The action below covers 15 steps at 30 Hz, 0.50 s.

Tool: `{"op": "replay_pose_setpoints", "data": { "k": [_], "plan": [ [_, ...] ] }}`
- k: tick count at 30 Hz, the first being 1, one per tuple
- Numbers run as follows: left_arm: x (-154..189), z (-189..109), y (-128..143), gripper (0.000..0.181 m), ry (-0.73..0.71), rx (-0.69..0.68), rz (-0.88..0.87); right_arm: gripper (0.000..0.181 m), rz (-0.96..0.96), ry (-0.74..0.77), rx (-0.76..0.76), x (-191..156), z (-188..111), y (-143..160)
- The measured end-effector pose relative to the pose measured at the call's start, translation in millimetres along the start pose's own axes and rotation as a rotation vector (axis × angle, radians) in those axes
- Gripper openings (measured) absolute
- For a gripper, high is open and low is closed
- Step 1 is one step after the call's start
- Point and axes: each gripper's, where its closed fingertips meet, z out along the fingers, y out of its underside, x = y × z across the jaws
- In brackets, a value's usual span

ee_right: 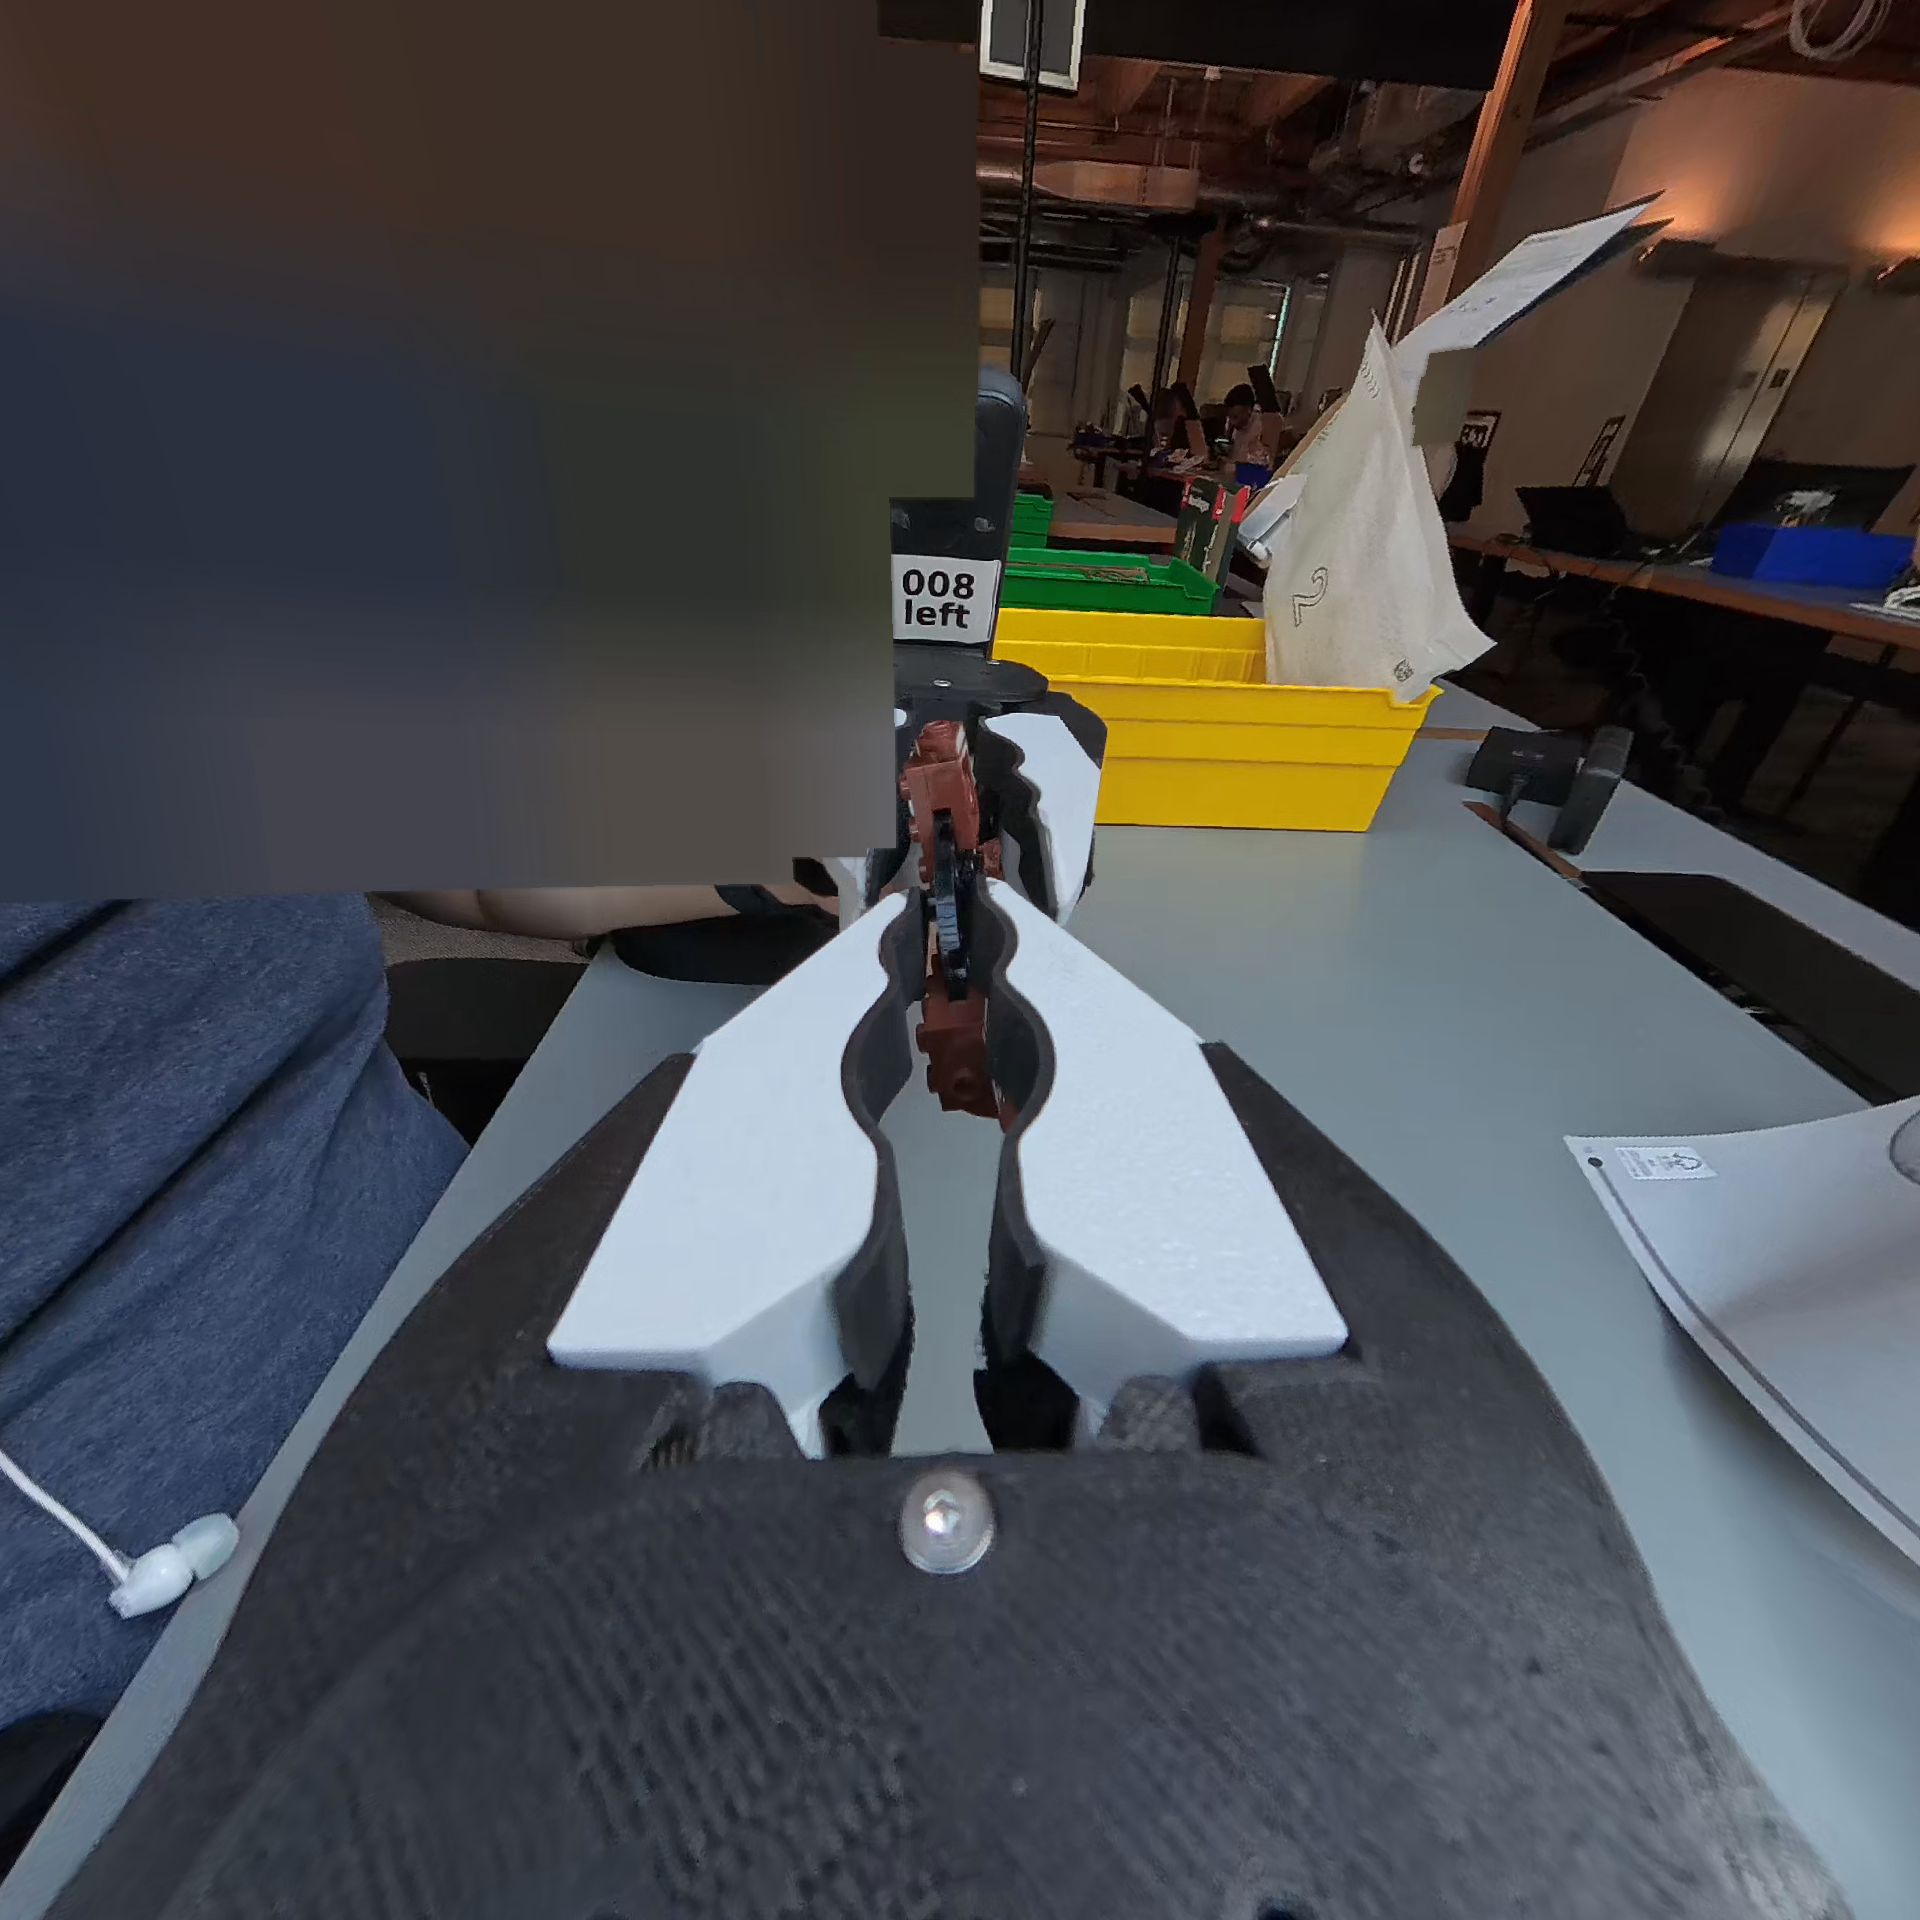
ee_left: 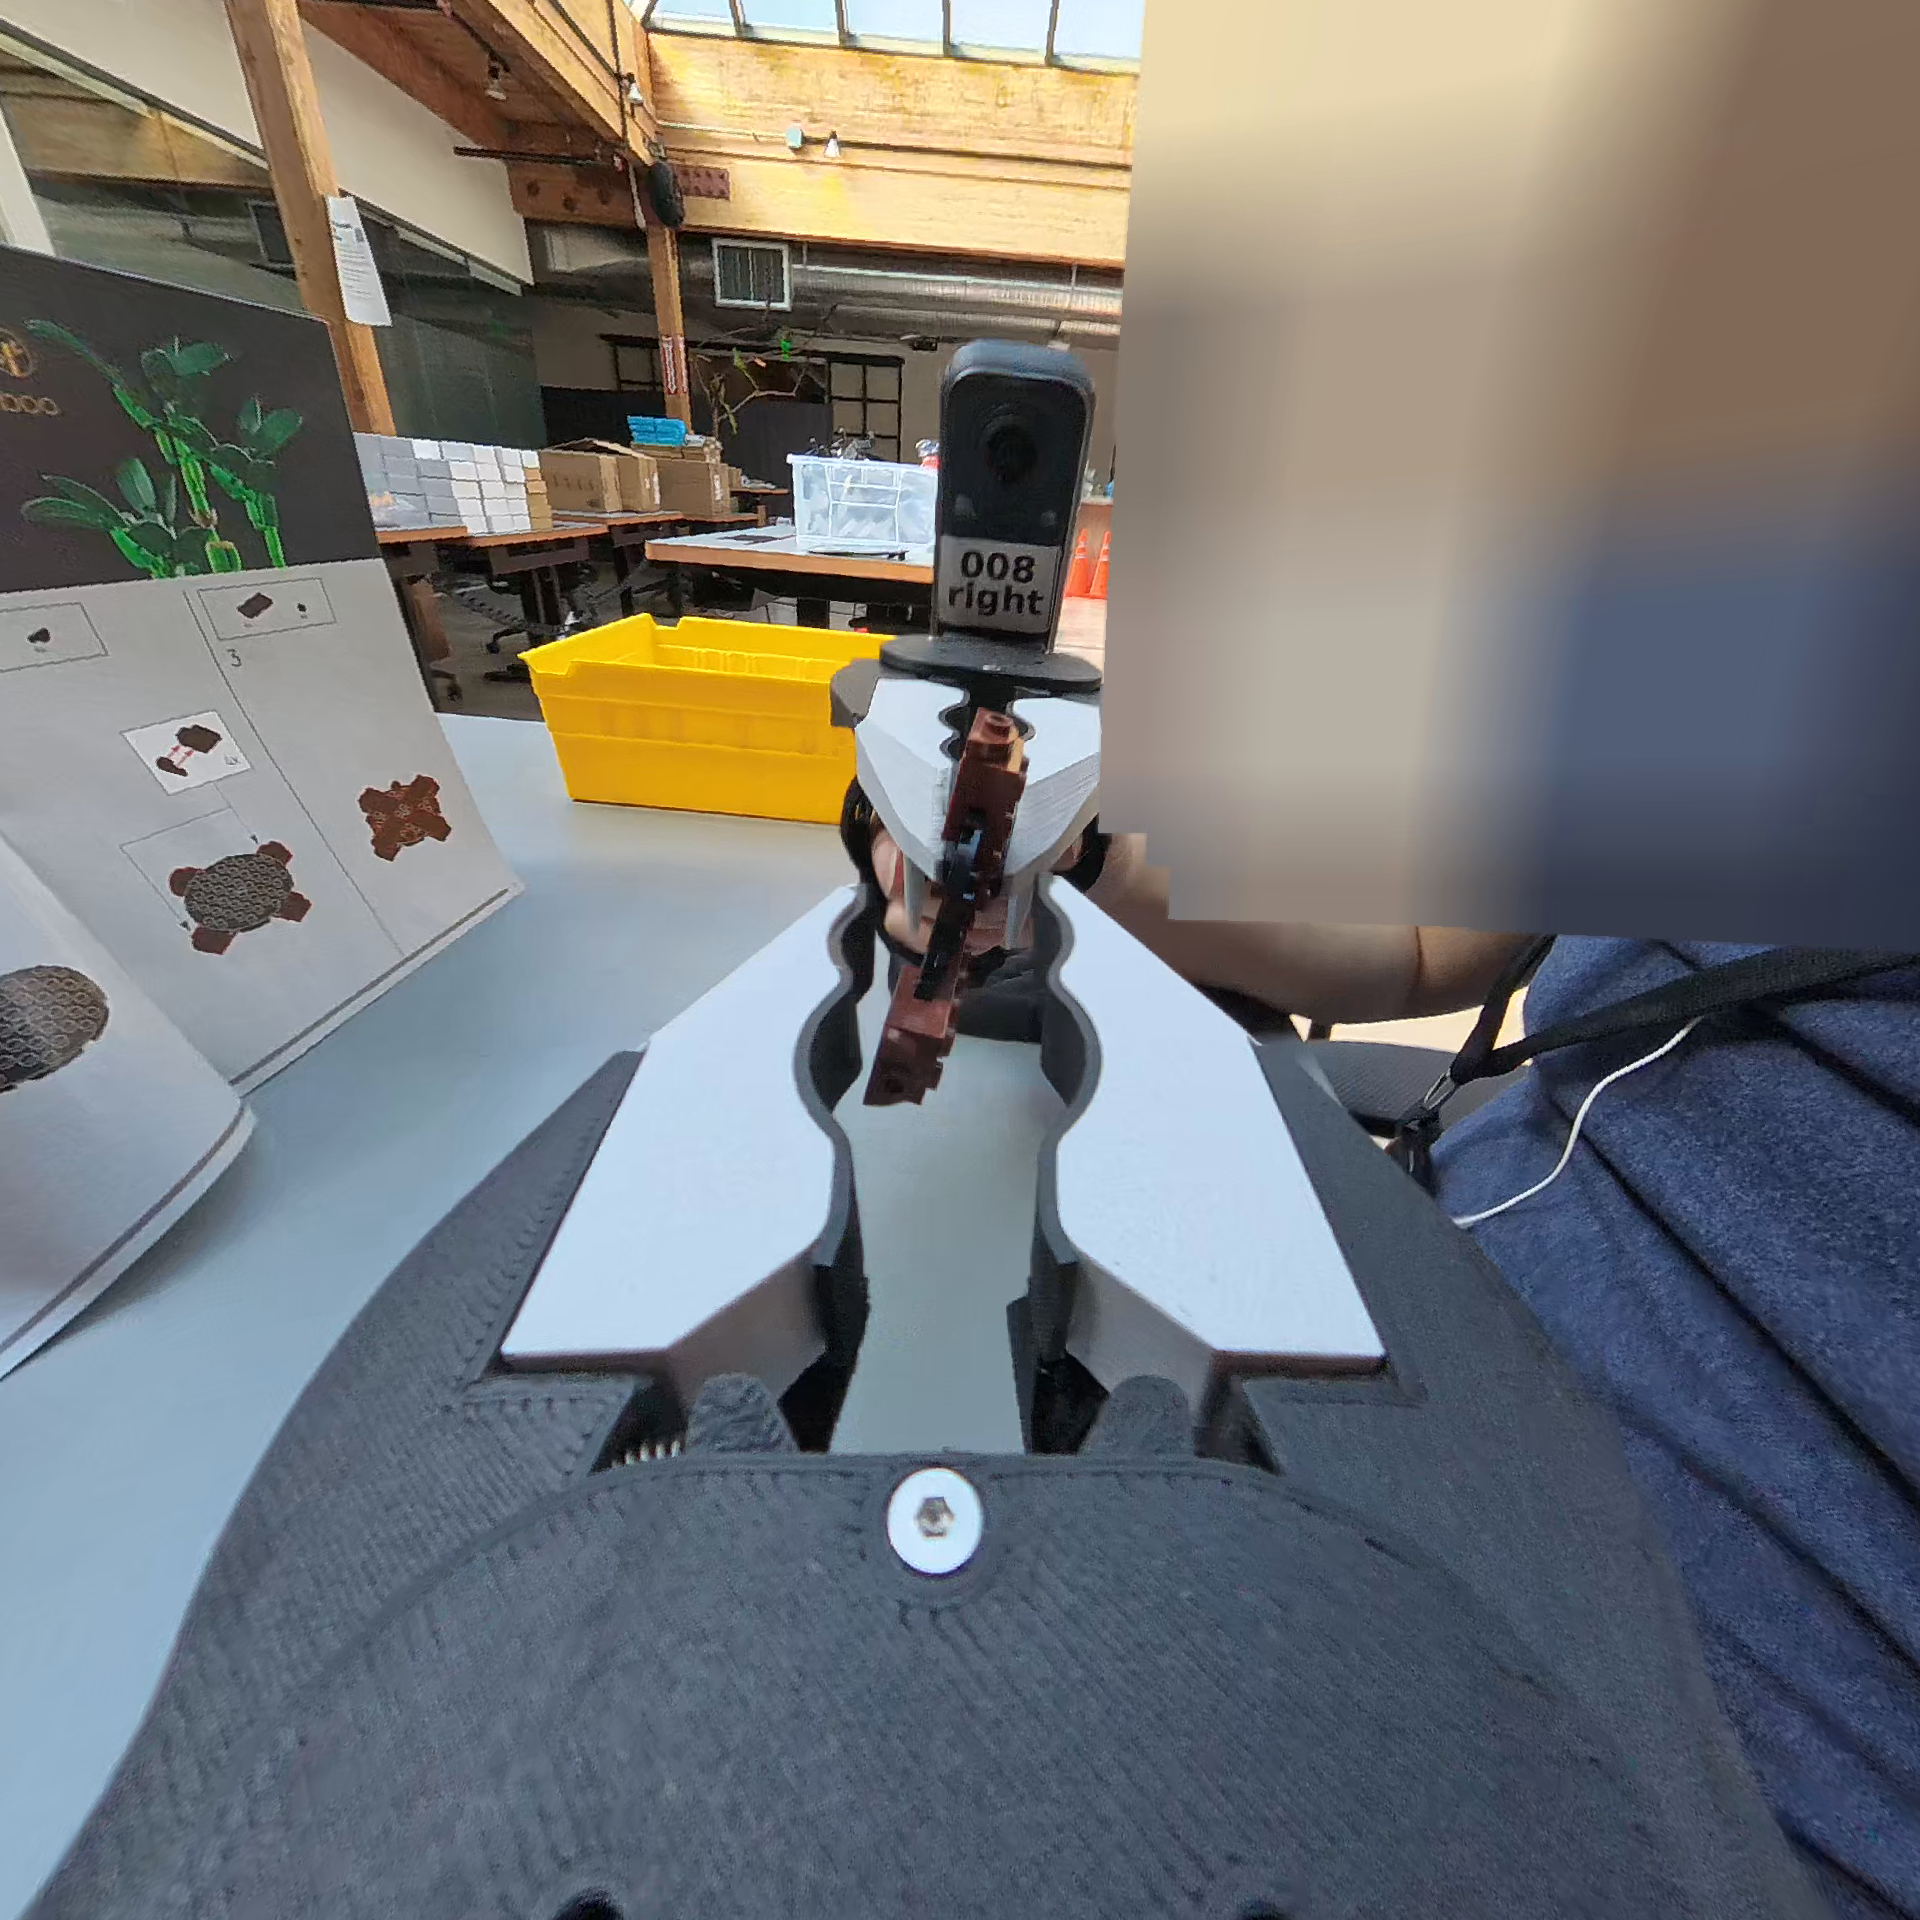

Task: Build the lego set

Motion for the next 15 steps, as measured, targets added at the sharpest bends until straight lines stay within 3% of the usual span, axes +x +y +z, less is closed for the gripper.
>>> {"op": "replay_pose_setpoints", "data": {
  "k": [3, 6, 15],
  "plan": [
    [2.7, -1.0, 4.2, 0.033, -0.014, -0.044, 0.104, 0.006, 0.005, -0.001, 0.002, -0.9, -1.8, -2.6],
    [0.3, -1.1, 4.8, 0.025, -0.050, -0.052, 0.158, 0.006, 0.074, -0.027, 0.011, -0.5, -1.9, -1.7],
    [-1.2, -2.5, -4.4, 0.022, -0.029, 0.010, 0.038, 0.006, 0.223, -0.116, 0.061, -3.2, -0.2, -2.6]
  ]
}}
